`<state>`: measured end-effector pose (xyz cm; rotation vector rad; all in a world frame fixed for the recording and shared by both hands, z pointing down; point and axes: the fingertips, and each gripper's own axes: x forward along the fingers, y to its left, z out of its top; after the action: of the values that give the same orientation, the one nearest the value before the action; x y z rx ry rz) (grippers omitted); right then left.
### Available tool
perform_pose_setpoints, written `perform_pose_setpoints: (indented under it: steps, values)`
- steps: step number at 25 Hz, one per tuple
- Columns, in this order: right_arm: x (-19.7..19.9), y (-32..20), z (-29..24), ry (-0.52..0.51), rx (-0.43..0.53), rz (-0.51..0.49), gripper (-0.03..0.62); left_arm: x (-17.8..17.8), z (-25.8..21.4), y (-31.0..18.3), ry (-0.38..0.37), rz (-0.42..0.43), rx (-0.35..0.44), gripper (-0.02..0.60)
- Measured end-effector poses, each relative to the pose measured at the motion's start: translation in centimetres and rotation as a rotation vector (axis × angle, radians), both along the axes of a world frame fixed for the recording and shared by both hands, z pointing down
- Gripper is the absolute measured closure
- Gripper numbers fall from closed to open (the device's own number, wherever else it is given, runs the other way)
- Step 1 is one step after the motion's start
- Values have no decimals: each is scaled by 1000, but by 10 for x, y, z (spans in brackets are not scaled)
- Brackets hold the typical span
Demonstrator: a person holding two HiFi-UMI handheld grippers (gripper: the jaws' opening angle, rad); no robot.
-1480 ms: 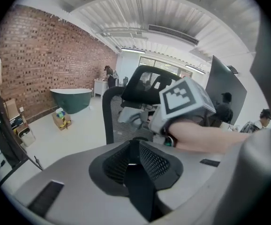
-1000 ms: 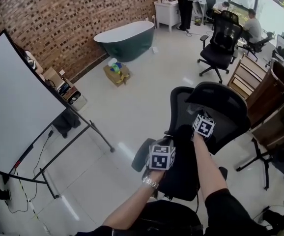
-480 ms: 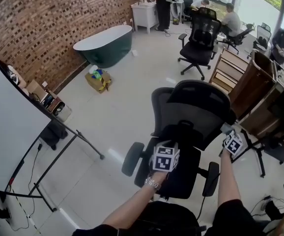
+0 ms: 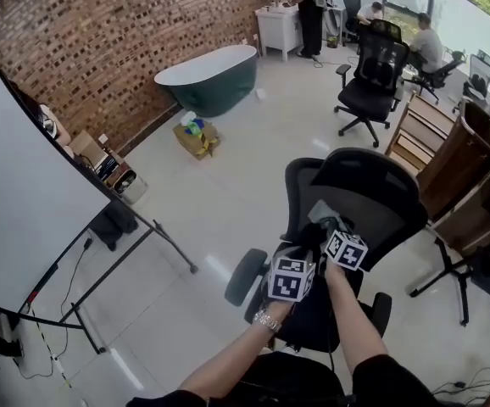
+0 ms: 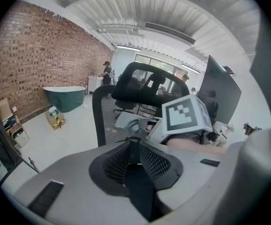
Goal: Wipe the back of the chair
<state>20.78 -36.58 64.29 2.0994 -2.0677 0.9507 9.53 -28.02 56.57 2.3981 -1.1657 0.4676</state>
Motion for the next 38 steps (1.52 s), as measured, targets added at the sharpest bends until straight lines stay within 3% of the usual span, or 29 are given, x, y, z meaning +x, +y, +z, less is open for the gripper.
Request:
perform_pose_setpoints:
  steps: [5,8,11,15,24,27,31,38]
  values:
    - [-65,-61,27,50,-87,-118,560,-31,-3,-3,-33,-75,5,512]
    - [-50,-73,57,131,-176,-112,560,-59,-1,-3,-47,-127,5,512]
    - [0,-70,57,173,-174,-49,560,-69,2,-6,-39,-159,-5,529]
    - [78,-42,51,183,-143,76,559,-55,4,-11,-24,-130,-7,529]
    - [276,103,51,247,-227,417,560,5,7,-2,-17,3,-13,529]
    - [308,132,44,211,-243,492,560,16,10,-3,-32,14,-15,529]
    - [271,122,45,189,-210,423,560,21,14,-2,-28,14,-11,557]
    - [81,14,28,171,-85,47,559,0,0,5,-36,-2,8,580]
